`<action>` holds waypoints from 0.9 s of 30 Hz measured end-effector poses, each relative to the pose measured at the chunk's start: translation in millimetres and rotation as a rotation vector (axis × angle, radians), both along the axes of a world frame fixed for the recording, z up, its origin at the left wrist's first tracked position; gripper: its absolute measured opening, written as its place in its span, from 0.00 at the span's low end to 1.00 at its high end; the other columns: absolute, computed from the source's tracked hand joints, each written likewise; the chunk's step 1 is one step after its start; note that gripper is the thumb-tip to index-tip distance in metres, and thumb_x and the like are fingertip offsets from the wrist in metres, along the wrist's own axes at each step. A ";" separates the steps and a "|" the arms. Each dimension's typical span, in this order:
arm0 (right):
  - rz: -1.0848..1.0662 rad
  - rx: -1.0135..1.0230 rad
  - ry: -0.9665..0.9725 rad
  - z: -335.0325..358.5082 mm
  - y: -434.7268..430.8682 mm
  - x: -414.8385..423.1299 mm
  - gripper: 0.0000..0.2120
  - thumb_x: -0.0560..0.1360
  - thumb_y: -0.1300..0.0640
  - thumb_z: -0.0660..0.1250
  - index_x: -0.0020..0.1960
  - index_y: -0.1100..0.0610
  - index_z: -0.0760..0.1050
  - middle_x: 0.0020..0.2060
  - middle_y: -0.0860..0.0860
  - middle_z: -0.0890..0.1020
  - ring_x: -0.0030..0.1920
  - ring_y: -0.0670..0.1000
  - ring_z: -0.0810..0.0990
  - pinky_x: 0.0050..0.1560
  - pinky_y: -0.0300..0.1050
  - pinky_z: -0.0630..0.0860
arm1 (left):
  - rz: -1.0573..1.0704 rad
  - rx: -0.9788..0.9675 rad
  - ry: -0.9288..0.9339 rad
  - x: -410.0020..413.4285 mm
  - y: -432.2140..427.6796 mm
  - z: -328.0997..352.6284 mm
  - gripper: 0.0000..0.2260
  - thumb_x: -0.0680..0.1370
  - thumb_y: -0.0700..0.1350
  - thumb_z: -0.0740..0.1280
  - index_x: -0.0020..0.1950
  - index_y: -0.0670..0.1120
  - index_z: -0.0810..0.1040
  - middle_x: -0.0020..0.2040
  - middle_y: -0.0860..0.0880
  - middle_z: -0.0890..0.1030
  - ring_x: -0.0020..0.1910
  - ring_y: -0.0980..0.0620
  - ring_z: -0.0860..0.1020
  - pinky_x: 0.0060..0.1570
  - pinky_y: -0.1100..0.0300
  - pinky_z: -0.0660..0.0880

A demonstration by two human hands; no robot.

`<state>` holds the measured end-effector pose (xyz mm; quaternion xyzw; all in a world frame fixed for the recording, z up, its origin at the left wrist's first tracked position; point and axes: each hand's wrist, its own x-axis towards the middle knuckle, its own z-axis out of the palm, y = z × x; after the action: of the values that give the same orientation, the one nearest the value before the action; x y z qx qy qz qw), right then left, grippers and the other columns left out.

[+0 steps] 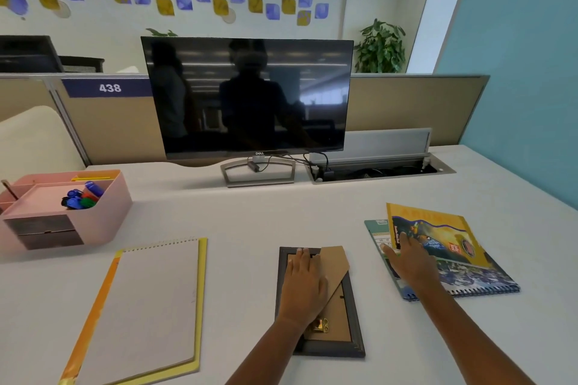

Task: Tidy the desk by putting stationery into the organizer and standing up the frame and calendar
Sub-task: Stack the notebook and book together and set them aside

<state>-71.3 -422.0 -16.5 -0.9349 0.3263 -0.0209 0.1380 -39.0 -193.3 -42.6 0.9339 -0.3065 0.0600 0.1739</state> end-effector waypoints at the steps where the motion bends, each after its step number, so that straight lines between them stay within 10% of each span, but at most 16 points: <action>1: -0.005 -0.039 -0.027 -0.6 2.7 -1.5 0.31 0.76 0.43 0.56 0.71 0.62 0.57 0.70 0.59 0.65 0.70 0.60 0.64 0.65 0.59 0.67 | 0.008 0.002 -0.002 0.1 0.3 0.0 0.19 0.70 0.52 0.54 0.46 0.48 0.82 0.48 0.46 0.84 0.49 0.48 0.83 0.44 0.55 0.80; 17: -0.091 -0.083 0.034 6.5 3.0 1.2 0.21 0.77 0.52 0.59 0.63 0.66 0.64 0.59 0.68 0.74 0.61 0.66 0.72 0.57 0.56 0.73 | 0.006 0.016 0.013 6.7 15.0 -4.4 0.19 0.70 0.53 0.54 0.46 0.49 0.82 0.48 0.49 0.84 0.50 0.51 0.82 0.47 0.59 0.78; 23: 0.150 -0.458 0.226 29.0 2.3 -3.8 0.13 0.78 0.66 0.53 0.60 0.64 0.70 0.55 0.56 0.80 0.55 0.53 0.81 0.53 0.43 0.77 | 0.015 -0.027 0.017 8.3 19.6 0.0 0.18 0.71 0.51 0.54 0.49 0.46 0.81 0.50 0.46 0.84 0.51 0.46 0.82 0.46 0.54 0.78; 27: 0.062 -0.458 -0.038 54.5 6.2 -11.1 0.10 0.76 0.69 0.56 0.54 0.69 0.72 0.45 0.62 0.83 0.43 0.60 0.84 0.42 0.52 0.80 | 0.014 -0.168 0.075 10.2 23.4 7.1 0.33 0.72 0.56 0.42 0.65 0.40 0.71 0.67 0.40 0.71 0.69 0.40 0.66 0.66 0.49 0.65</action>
<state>-82.4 -415.9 38.0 -0.9508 0.2816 -0.1076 -0.0710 -28.8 -169.9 -35.6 0.9198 -0.2871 0.0519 0.2625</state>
